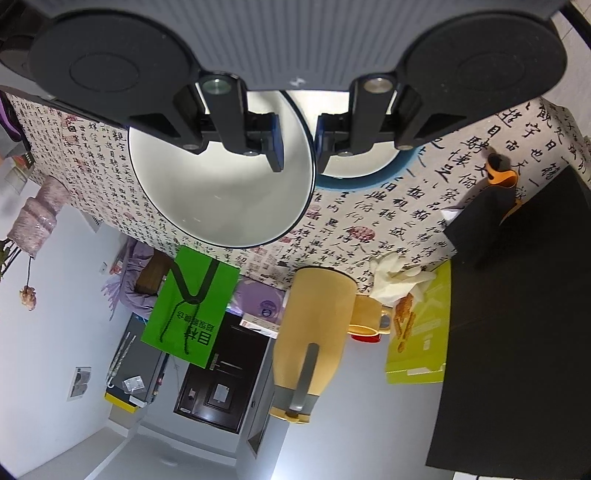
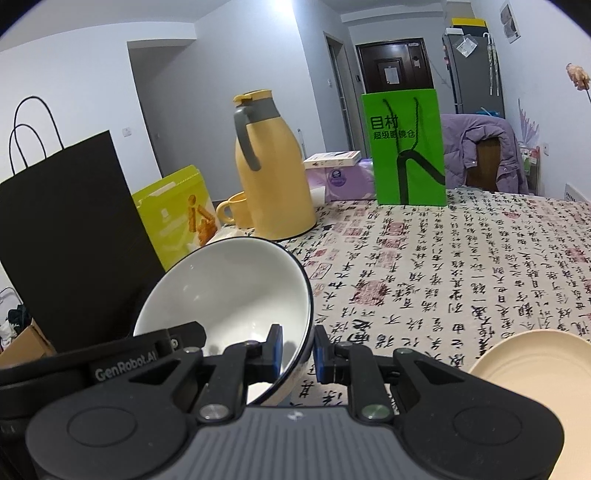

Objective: Organize plates and bowls
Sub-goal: 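Carry the held white bowl with both tools toward the nested bowls, then lower the white bowl into the white bowl inside the blue bowl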

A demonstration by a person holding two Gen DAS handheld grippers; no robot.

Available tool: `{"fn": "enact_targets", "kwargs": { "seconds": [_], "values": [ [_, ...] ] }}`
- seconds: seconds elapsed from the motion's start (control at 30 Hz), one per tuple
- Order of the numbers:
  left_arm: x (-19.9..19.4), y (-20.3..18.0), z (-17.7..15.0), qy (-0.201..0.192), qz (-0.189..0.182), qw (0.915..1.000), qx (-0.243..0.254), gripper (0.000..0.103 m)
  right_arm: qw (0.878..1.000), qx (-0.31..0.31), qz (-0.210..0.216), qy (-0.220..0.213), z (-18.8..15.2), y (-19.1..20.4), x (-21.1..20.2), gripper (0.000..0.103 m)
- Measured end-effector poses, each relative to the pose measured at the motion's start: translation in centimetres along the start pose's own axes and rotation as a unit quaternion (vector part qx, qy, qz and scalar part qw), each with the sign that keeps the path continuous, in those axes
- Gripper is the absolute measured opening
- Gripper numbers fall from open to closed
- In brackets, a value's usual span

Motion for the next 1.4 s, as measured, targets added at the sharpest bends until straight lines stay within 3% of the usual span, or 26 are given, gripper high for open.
{"fn": "enact_targets", "kwargs": {
  "seconds": [0.6, 1.13, 1.4],
  "values": [
    [1.2, 4.4, -0.4, 0.019, 0.023, 0.9992, -0.027, 0.016, 0.999, -0.018, 0.015, 0.032, -1.2, 3.0, 3.3, 0.017],
    [2.7, 5.6, -1.2, 0.034, 0.037, 0.9985, -0.021, 0.016, 0.997, -0.024, 0.021, 0.073, -2.5, 3.3, 6.2, 0.017],
    [3.2, 6.3, -0.8, 0.047, 0.021, 0.9981, -0.035, 0.018, 0.997, -0.001, 0.039, 0.070, -2.0, 2.6, 6.0, 0.025]
  ]
}}
Point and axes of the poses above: each gripper's, at about its wrist camera, not at the fingertips, and x roughly the way its jaws point, y to its left, z to its top, the point moved 5 cm from there along x, roughly the way its jaws point, and after that the axes turned 6 degrees about z, right-handed, at the moved point
